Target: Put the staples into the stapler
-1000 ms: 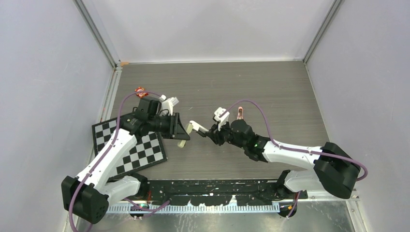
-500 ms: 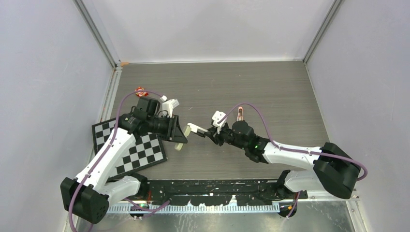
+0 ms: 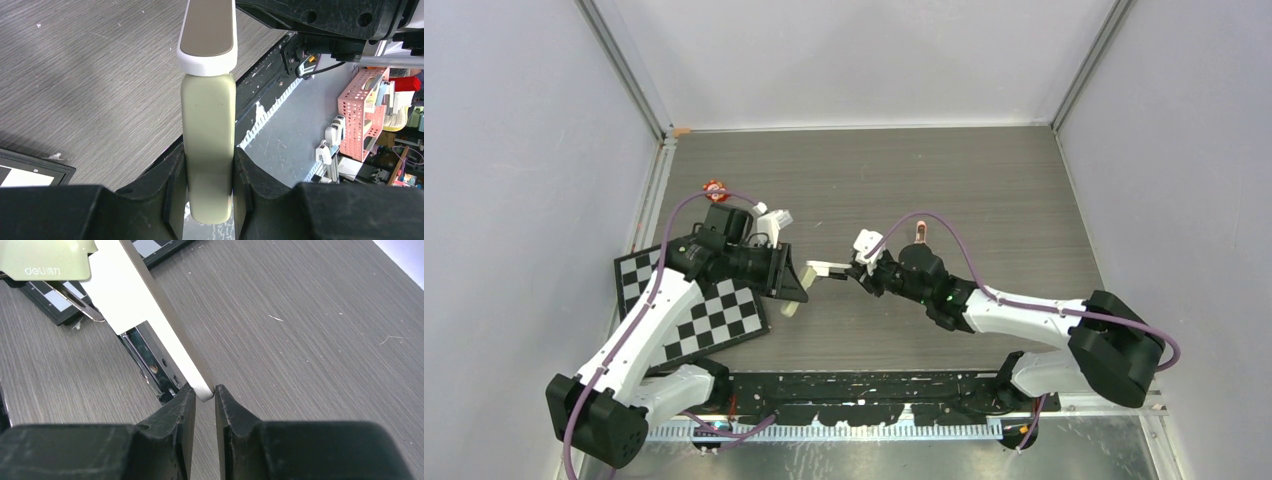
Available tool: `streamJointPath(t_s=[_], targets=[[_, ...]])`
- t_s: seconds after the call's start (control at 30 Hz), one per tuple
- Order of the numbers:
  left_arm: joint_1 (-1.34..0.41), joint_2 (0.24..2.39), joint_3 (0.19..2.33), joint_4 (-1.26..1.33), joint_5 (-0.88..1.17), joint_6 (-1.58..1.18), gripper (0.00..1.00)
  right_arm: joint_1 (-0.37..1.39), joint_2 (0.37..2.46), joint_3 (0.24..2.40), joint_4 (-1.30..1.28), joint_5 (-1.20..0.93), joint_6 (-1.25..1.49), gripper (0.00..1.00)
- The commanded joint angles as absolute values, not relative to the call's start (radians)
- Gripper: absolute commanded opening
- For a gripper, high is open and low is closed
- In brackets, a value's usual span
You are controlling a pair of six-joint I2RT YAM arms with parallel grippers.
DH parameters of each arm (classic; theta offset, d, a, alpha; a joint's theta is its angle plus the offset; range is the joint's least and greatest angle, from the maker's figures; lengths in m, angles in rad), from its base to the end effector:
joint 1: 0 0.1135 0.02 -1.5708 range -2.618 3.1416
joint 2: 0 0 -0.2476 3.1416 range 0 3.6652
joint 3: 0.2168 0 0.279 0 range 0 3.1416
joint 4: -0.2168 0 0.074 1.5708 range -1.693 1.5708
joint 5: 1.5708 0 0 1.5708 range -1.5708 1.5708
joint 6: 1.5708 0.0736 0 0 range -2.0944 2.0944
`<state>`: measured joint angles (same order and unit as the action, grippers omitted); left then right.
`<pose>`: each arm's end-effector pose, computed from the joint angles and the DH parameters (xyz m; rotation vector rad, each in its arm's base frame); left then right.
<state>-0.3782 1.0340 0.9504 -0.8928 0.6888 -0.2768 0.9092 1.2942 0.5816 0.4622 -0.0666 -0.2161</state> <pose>0.2087 -0.1333 0.2549 0.4131 2.5578 -1.1284 0.2054 0.2718 0.1824 -1.0300 1.5433 0.5473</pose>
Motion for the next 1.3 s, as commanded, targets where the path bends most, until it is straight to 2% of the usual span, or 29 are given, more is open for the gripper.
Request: streamJointPath(t_s=[0.0,0.13,0.43,0.6,0.67,0.97,1.13,1.2,1.27], targets=[[-0.382,1.013,1.005,-1.003,0.724,-0.253,0.00,0.864,1.295,0.604,0.402,-0.037,-0.239,0.26],[-0.382,1.024,1.032,-1.006,0.675,-0.263,0.00,0.864,1.264,0.581,0.376,-0.089,-0.223,0.31],[-0.380,1.043,1.059,-0.989,0.631,-0.306,0.00,0.866,1.154,0.587,0.270,-0.191,-0.199,0.68],[-0.380,1.040,1.070,-0.994,0.635,-0.310,0.00,0.896,1.169,0.627,0.281,-0.215,-0.207,0.83],[-0.381,1.040,1.071,-0.994,0.645,-0.311,0.00,0.916,1.198,0.652,0.294,-0.209,-0.221,0.85],[-0.380,1.029,1.055,-1.000,0.681,-0.305,0.00,0.983,1.332,0.742,0.334,-0.181,-0.273,0.84],[-0.380,1.028,1.052,-1.004,0.701,-0.301,0.00,0.992,1.376,0.769,0.338,-0.174,-0.288,0.78],[-0.380,1.031,1.056,-1.011,0.701,-0.294,0.00,0.991,1.381,0.766,0.342,-0.173,-0.281,0.68],[-0.380,1.039,1.069,-1.017,0.696,-0.286,0.00,0.992,1.378,0.753,0.355,-0.174,-0.268,0.47]])
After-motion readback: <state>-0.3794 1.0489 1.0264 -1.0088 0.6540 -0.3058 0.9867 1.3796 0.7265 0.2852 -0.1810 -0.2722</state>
